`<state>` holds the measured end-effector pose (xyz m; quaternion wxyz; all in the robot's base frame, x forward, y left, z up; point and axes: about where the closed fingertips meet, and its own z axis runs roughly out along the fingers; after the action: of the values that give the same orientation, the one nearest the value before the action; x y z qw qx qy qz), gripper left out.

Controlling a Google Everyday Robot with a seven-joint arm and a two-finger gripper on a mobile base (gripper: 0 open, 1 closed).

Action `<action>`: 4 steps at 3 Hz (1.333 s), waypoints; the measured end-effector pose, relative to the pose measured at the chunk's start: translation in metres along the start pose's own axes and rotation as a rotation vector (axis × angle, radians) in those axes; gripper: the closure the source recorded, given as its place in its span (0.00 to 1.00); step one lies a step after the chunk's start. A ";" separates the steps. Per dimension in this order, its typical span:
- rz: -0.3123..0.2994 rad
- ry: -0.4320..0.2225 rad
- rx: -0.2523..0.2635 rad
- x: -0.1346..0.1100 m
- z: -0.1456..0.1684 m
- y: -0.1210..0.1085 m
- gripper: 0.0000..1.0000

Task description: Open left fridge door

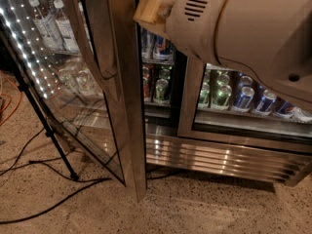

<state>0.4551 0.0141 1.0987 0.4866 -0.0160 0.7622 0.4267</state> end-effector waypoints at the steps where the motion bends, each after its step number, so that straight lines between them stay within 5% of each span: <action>1: 0.025 0.009 -0.030 0.003 0.003 0.010 1.00; 4: 0.074 0.040 -0.105 0.013 0.006 0.037 1.00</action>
Offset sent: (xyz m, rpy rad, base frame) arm -0.0668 0.1927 0.0544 0.6915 0.2997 0.5492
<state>0.4364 0.0463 1.1112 0.4535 -0.0218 0.7484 0.4835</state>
